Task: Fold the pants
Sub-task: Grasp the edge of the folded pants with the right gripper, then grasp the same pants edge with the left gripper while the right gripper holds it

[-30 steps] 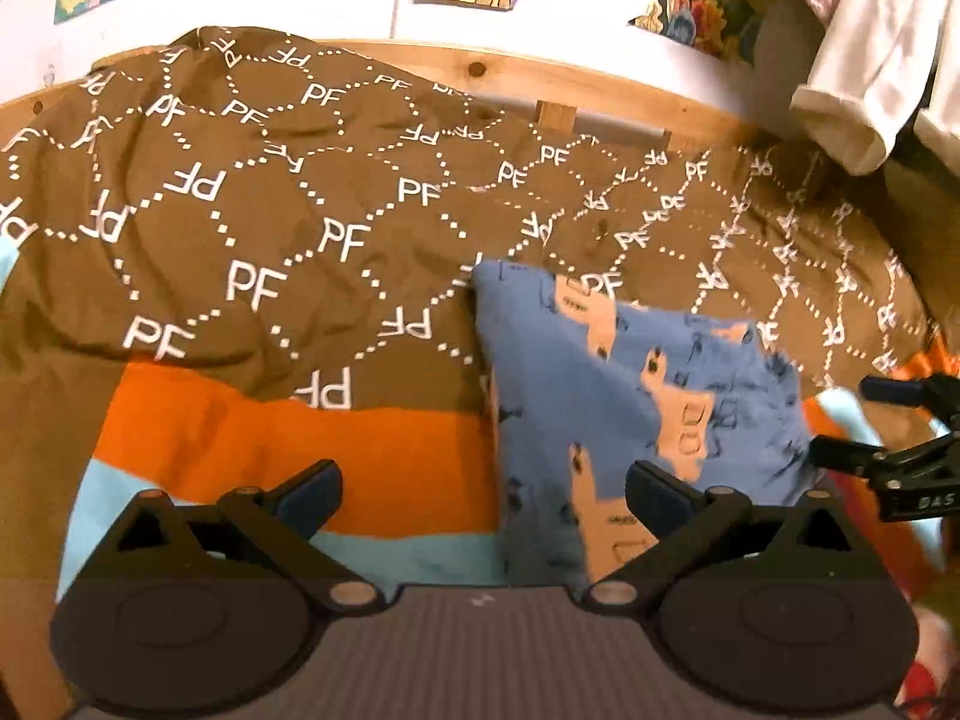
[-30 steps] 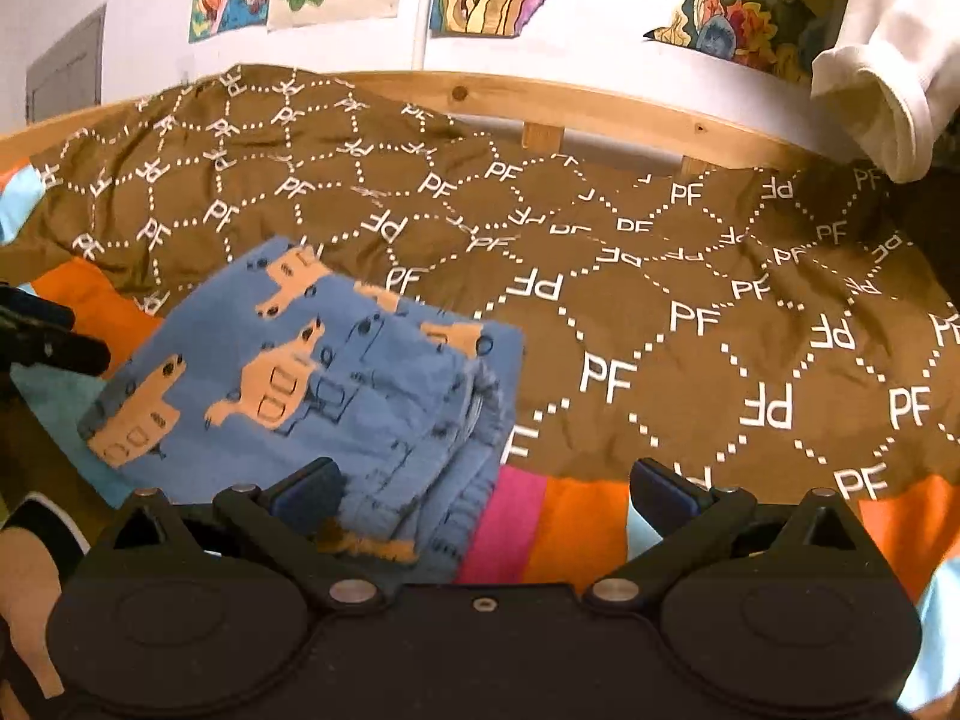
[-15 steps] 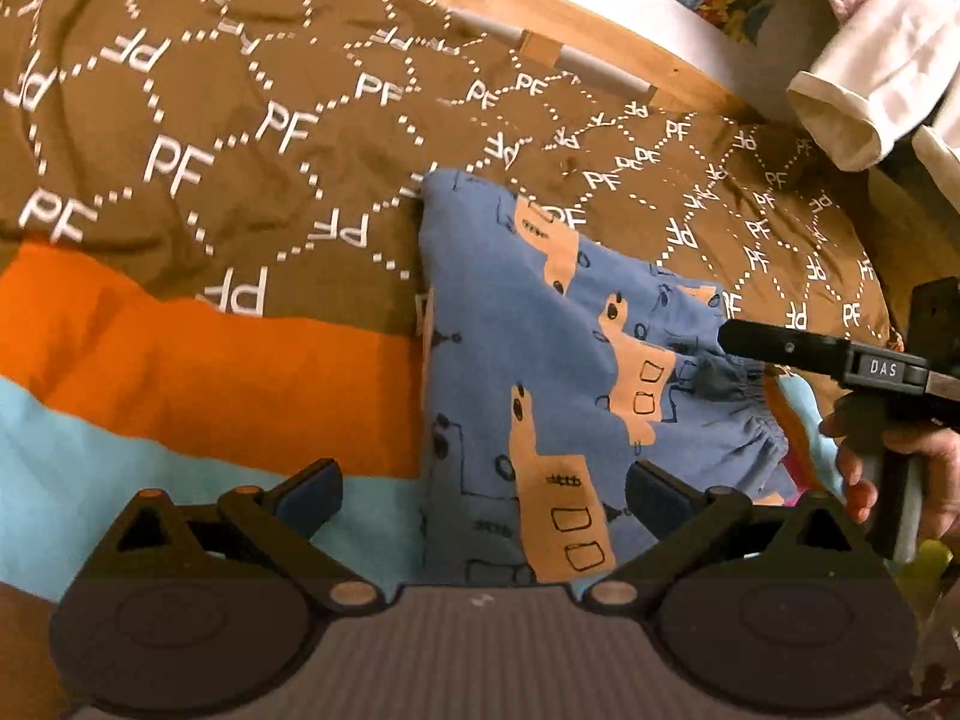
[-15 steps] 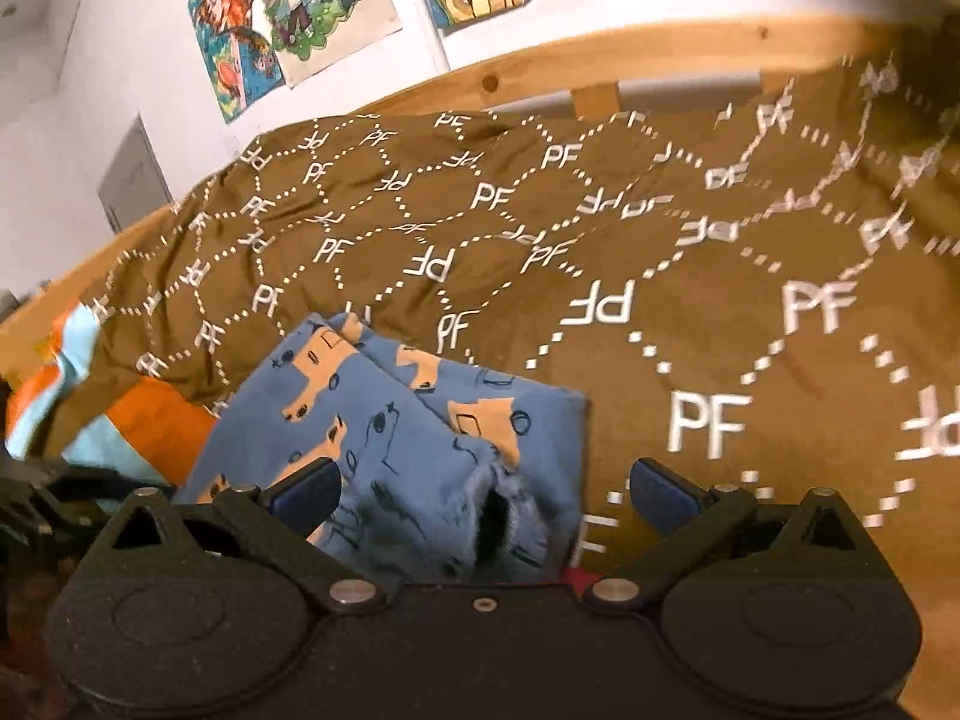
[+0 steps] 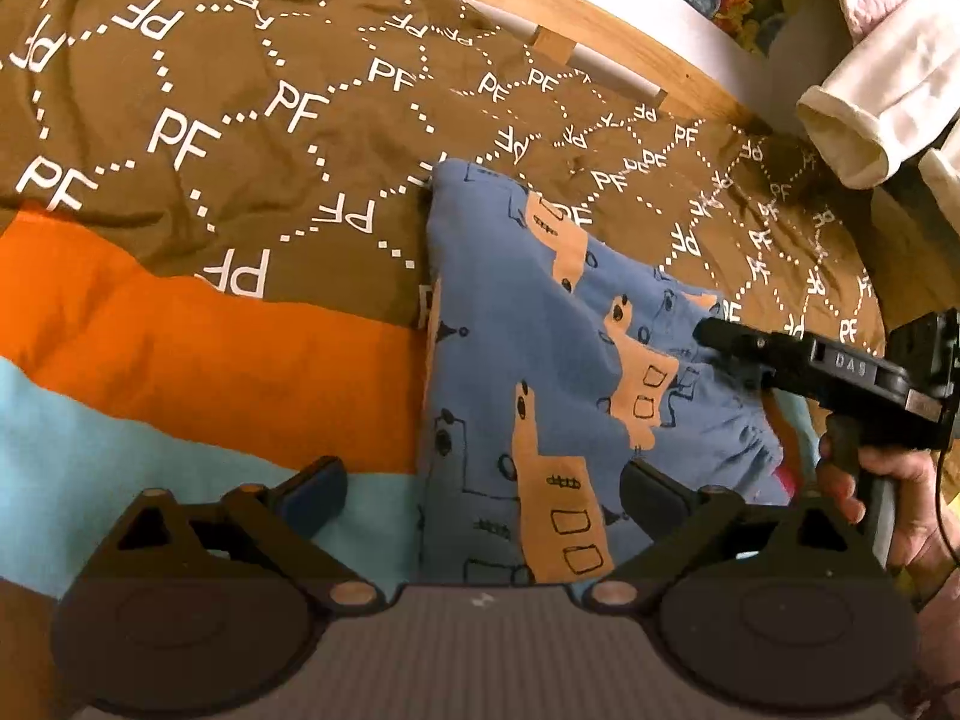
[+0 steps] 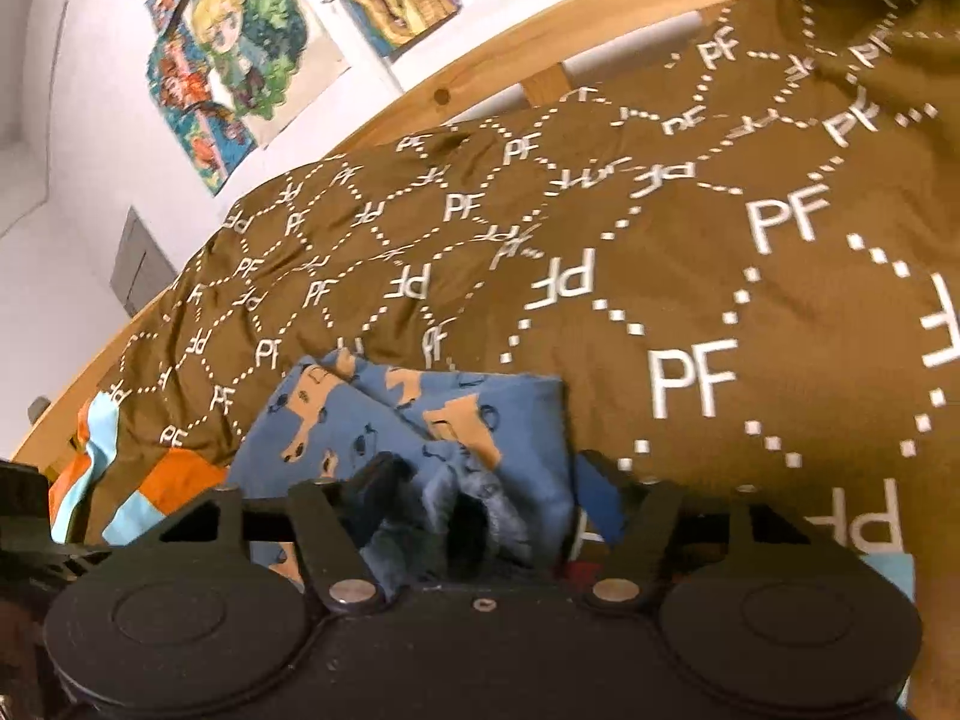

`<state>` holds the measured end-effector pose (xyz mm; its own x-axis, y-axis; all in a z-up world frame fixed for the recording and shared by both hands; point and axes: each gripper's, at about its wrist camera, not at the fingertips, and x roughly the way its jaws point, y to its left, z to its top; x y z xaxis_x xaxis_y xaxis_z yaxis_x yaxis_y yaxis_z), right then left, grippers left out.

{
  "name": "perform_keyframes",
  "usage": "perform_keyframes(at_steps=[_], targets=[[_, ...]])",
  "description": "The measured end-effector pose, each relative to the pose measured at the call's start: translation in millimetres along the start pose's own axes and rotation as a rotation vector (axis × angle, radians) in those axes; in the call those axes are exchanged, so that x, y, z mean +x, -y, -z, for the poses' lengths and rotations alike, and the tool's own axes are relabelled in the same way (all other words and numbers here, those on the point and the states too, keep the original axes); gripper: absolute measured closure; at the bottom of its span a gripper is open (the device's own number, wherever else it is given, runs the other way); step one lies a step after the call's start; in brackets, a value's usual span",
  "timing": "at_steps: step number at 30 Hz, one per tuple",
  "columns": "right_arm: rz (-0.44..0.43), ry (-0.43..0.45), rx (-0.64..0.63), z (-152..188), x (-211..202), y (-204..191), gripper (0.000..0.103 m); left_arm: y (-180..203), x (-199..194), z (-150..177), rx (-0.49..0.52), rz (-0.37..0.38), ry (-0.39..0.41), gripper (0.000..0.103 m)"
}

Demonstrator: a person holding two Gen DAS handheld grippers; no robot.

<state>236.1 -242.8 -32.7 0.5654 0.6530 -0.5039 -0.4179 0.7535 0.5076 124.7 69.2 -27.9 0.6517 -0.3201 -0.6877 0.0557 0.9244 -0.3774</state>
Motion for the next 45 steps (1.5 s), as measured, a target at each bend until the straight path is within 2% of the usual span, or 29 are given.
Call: perform_keyframes(at_steps=[4,7,10,12,16,18,21,26,30,38,45], targets=[[0.003,0.005,0.024,1,-2,5,0.046,4,0,0,0.034,-0.055,-0.024,0.022],[0.017,0.003,0.011,3,-1,2,0.047,9,-2,-1,0.05,-0.083,-0.041,0.029],[0.021,-0.002,0.015,3,0,1,0.047,21,-1,-4,0.091,-0.145,-0.062,0.05],[0.024,-0.002,0.014,4,0,1,0.047,31,-1,-6,0.127,-0.144,-0.069,0.06],[0.046,0.0,0.001,6,0,-3,0.052,44,-1,-7,0.162,-0.172,-0.087,0.062],[0.05,0.004,0.003,8,0,-3,0.054,43,-1,-7,0.15,-0.179,-0.087,0.068],[0.049,0.009,0.015,9,0,-3,0.057,40,-1,-7,0.132,-0.177,-0.088,0.072],[0.052,0.016,0.015,11,1,-2,0.059,37,1,-6,0.121,-0.173,-0.088,0.073],[0.06,0.022,-0.002,12,1,-5,0.067,35,1,-6,0.121,-0.174,-0.082,0.076],[0.158,0.037,-0.167,18,2,-35,0.074,35,1,-5,0.121,-0.176,-0.082,0.076],[0.256,0.081,-0.319,26,-4,-65,0.08,37,-6,-4,0.124,-0.169,-0.057,0.086]])
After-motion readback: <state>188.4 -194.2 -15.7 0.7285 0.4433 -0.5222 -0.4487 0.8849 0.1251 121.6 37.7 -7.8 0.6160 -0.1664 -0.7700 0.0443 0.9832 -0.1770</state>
